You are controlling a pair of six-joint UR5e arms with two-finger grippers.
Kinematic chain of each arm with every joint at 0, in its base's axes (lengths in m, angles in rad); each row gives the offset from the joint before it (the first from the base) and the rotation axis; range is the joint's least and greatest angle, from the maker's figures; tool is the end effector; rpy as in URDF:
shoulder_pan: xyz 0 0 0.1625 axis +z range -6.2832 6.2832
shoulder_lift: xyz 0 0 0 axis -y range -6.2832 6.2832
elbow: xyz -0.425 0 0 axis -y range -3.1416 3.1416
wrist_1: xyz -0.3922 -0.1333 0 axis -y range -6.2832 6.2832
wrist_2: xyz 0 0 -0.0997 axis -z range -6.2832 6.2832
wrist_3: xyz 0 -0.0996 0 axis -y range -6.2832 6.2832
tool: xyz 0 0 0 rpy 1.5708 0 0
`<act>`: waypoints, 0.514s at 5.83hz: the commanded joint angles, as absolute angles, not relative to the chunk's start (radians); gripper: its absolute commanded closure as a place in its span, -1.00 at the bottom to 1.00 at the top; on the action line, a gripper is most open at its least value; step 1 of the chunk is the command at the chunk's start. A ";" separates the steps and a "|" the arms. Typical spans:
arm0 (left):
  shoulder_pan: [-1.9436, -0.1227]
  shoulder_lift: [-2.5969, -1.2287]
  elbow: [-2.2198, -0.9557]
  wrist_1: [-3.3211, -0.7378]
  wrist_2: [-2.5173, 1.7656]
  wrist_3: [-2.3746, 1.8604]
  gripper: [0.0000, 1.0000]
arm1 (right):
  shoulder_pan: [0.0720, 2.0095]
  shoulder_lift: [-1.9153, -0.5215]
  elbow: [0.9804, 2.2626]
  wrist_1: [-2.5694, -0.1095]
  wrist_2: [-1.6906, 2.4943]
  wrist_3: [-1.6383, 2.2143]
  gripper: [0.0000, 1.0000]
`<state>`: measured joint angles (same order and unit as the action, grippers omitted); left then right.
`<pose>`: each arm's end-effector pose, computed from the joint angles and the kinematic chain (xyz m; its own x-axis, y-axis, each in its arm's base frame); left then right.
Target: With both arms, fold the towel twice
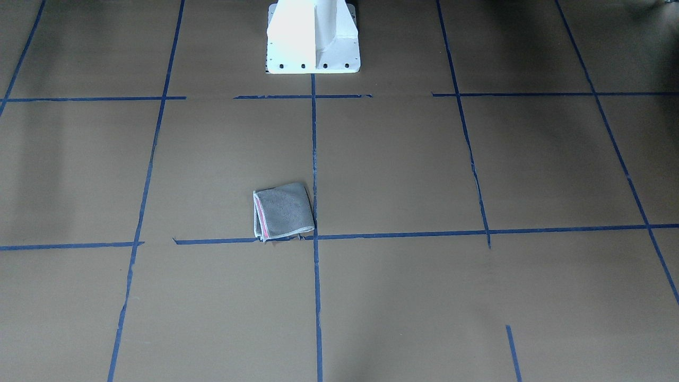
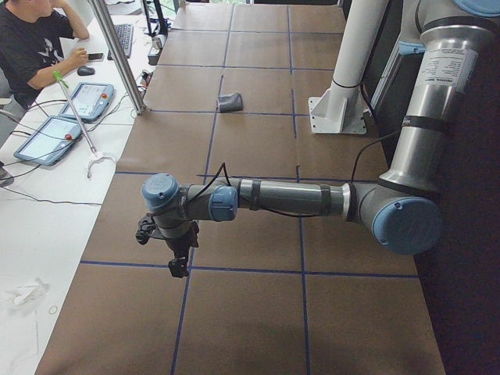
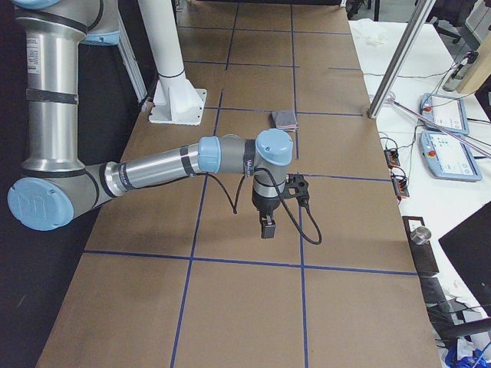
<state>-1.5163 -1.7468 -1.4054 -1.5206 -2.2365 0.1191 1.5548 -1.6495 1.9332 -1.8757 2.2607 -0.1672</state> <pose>-0.0410 -0.5662 0.6590 0.7746 0.1368 -0.6175 -0.1475 0.9885 0.0340 0.0628 -0.4422 0.5553 0.7580 -0.1652 0.6310 0.1441 0.9859 0.0850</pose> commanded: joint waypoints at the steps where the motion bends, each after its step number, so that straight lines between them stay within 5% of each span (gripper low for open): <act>1: -1.514 -1.720 -1.399 -1.523 -2.243 0.138 -1.00 | 1.555 -1.679 1.937 -1.878 2.272 -0.164 -1.00; 3: -1.514 -1.704 -1.408 -1.528 -2.331 0.153 -1.00 | 1.554 -1.721 1.921 -1.876 2.269 -0.126 -1.00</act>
<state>-1.5141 -1.7116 -1.4033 -1.5273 -2.3034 0.1441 1.5550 -1.7054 1.9290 -1.8763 2.2696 -0.1436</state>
